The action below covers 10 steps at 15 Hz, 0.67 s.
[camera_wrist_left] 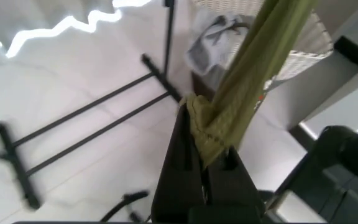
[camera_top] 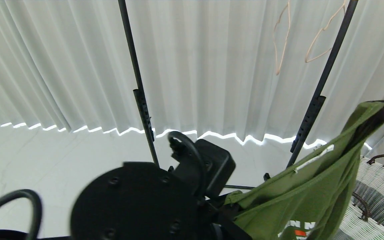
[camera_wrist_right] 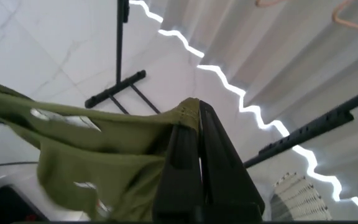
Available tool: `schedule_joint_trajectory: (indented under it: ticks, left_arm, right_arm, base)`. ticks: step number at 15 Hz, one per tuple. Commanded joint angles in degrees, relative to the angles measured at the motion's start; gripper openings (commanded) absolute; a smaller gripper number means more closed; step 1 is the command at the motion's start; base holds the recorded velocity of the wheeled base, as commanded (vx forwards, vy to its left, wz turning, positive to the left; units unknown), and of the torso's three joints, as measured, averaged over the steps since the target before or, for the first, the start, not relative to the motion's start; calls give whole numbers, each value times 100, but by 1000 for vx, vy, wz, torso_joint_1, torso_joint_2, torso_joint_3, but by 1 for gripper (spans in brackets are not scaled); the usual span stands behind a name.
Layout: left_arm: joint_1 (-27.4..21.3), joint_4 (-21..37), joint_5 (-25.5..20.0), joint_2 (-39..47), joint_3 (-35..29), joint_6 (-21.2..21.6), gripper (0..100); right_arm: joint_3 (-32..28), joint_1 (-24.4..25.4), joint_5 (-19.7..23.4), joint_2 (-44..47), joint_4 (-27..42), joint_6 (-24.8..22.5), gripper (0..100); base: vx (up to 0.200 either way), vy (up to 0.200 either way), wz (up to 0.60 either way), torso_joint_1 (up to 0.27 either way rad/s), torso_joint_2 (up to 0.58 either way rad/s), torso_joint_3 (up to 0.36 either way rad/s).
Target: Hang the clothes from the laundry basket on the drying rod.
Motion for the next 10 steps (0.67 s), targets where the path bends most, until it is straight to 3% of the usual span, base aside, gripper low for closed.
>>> schedule_joint_trajectory:
  ticks: [1, 4, 8, 9, 10]
  left_arm:
    - [268, 997, 95, -1105, -442, 91, 0]
    - [1077, 2851, 104, -1570, -1927, 768, 0]
    - [1411, 3396, 113, -1324, -3474, 1032, 0]
    - [1499, 3537, 121, -1324, -3509, 1137, 0]
    - [1886, 3607, 113, -1342, -3404, 1559, 0]
  right_arm:
    - [-375, 106, -7, 450, -8, 14, 0]
    - [-999, 308, -15, 810, -78, 49, 0]
    - [-1500, 721, -33, 951, -333, 58, 0]
    - [-1527, 721, -51, 960, -324, 49, 0]
    - [-1412, 721, -235, 925, -289, 93, 0]
  base:
    - [0, 0, 0, 0, 0, 0]
    - [0, 0, 0, 0, 0, 0]
    - [0, 0, 0, 0, 0, 0]
    - [0, 0, 0, 0, 0, 0]
    - [0, 0, 0, 0, 0, 0]
